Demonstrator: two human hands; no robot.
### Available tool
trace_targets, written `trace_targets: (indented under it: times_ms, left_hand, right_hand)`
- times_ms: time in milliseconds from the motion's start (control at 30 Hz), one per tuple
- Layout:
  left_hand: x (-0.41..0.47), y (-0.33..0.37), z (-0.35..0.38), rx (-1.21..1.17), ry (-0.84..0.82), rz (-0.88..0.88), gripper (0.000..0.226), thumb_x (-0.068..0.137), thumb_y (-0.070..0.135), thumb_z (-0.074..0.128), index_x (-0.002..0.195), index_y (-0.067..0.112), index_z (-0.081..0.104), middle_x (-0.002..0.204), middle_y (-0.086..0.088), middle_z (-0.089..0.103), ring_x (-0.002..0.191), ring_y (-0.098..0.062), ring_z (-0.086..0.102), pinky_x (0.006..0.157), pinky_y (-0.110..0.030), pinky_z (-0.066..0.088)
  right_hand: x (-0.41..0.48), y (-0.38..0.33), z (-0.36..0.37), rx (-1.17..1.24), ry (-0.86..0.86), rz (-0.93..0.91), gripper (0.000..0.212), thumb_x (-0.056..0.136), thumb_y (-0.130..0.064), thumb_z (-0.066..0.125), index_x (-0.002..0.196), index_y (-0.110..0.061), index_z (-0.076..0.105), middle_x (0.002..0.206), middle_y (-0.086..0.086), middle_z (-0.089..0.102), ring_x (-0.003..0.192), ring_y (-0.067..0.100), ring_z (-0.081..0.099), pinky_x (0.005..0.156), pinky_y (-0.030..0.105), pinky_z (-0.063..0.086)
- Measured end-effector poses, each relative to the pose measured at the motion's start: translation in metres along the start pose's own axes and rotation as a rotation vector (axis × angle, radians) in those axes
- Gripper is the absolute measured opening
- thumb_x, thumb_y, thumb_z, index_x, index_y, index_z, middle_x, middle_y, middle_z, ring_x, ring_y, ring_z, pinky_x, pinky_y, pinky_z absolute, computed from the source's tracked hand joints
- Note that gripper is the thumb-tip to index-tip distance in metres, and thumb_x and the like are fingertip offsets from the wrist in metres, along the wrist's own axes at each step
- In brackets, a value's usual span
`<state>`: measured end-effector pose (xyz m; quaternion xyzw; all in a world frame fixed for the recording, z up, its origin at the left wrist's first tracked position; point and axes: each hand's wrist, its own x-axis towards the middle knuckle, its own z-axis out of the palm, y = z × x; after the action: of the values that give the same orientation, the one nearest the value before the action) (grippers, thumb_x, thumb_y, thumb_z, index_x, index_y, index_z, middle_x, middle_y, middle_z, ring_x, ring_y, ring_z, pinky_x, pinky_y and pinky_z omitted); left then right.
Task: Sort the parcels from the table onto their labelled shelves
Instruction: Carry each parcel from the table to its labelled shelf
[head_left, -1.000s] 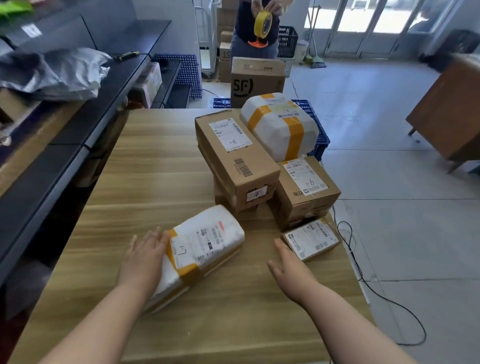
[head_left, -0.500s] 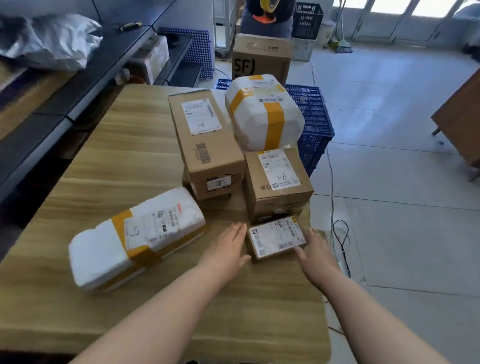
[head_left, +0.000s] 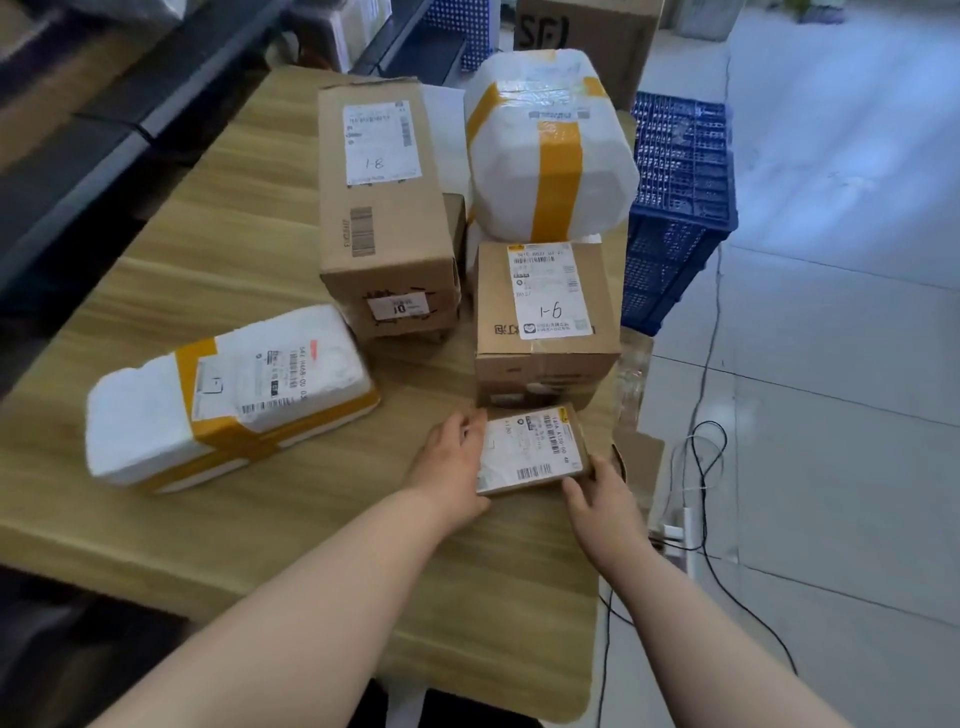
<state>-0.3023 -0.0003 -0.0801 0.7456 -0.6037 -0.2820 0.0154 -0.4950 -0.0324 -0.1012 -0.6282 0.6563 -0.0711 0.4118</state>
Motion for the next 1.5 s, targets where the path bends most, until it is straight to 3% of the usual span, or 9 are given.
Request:
trace_targets:
  times_ms: [300,400,567,767,900,967,1100,1233,1500]
  left_hand:
    - [-0.080,-0.043,-0.007,-0.339,0.154,-0.140,0.113,0.070,0.045,0.077,0.152,0.017,0.005,0.150,0.006,0.007,0.139,-0.014,0.017,0.111,-0.019,0.015]
    - [-0.114,-0.056,-0.020,-0.347,0.312,-0.176,0.113,0.068,0.051,0.078,0.152,0.018,0.010,0.145,0.008,0.013,0.134,-0.010,0.025,0.109,-0.020,0.024]
    - [-0.194,-0.094,-0.034,-0.462,0.646,-0.316,0.113,0.061,0.046,0.083,0.150,0.017,0.020,0.131,0.012,0.018,0.128,-0.006,0.024,0.108,-0.015,0.020]
    - [-0.328,-0.164,-0.042,-0.592,0.914,-0.399,0.109,0.060,0.043,0.086,0.143,0.037,0.014,0.116,0.032,0.011,0.115,0.017,0.020,0.096,0.005,0.011]
    - [-0.446,-0.216,-0.032,-0.605,1.082,-0.511,0.081,0.074,0.042,0.076,0.134,0.041,0.023,0.127,0.029,0.021,0.119,0.027,0.019,0.094,0.006,0.015]
    - [-0.509,-0.237,-0.024,-0.682,1.199,-0.617,0.060,0.084,0.030,0.070,0.128,0.043,0.033,0.127,0.029,0.032,0.116,0.025,0.030,0.091,0.005,0.021]
    - [-0.619,-0.262,-0.001,-1.133,1.406,-0.812,0.034,0.093,0.028,0.058,0.125,0.036,0.050,0.121,0.021,0.058,0.106,0.014,0.052,0.088,-0.005,0.040]
    - [-0.690,-0.269,0.023,-1.473,1.580,-0.851,0.027,0.098,0.026,0.049,0.123,0.032,0.057,0.112,0.010,0.069,0.105,-0.011,0.065,0.094,-0.033,0.049]
    - [-0.777,-0.292,0.055,-1.463,2.168,-1.000,0.024,0.094,0.018,0.054,0.117,0.024,0.059,0.103,0.004,0.073,0.097,-0.013,0.068,0.084,-0.027,0.050]
  right_hand:
    - [-0.027,-0.022,0.024,0.204,0.110,-0.173,0.031,0.094,-0.043,0.039,0.101,-0.021,0.060,0.093,-0.003,0.062,0.093,0.019,0.058,0.082,0.043,0.048]
    - [-0.047,-0.051,0.044,0.377,0.023,-0.230,0.024,0.094,-0.039,0.044,0.115,-0.029,0.049,0.106,-0.008,0.061,0.102,0.017,0.059,0.091,0.046,0.049]
    - [-0.109,-0.138,0.095,0.693,-0.236,-0.347,0.075,0.071,-0.056,0.051,0.137,-0.031,0.025,0.111,-0.003,0.063,0.099,0.021,0.064,0.081,0.040,0.054]
    - [-0.221,-0.228,0.185,0.773,-0.558,-0.391,0.069,0.094,-0.017,0.054,0.148,-0.035,0.014,0.126,-0.002,0.060,0.108,0.011,0.062,0.089,0.033,0.053]
    - [-0.314,-0.272,0.257,0.732,-0.741,-0.412,0.058,0.093,-0.023,0.056,0.142,-0.031,0.026,0.123,-0.001,0.060,0.100,0.008,0.063,0.072,0.022,0.056]
    - [-0.367,-0.288,0.290,0.665,-0.857,-0.448,0.044,0.092,-0.025,0.057,0.130,-0.031,0.035,0.118,0.001,0.061,0.101,0.016,0.065,0.079,0.035,0.057]
    - [-0.471,-0.304,0.347,0.527,-1.112,-0.526,0.040,0.092,-0.023,0.057,0.128,-0.023,0.040,0.109,0.000,0.064,0.089,0.008,0.068,0.071,0.024,0.057]
    - [-0.551,-0.309,0.395,0.352,-1.348,-0.626,0.043,0.092,-0.028,0.057,0.131,-0.026,0.039,0.108,-0.008,0.065,0.088,0.002,0.068,0.072,0.021,0.056]
    - [-0.674,-0.296,0.484,-0.087,-1.790,-0.846,0.063,0.086,-0.036,0.065,0.140,-0.031,0.033,0.128,-0.006,0.060,0.111,0.013,0.062,0.090,0.040,0.054]
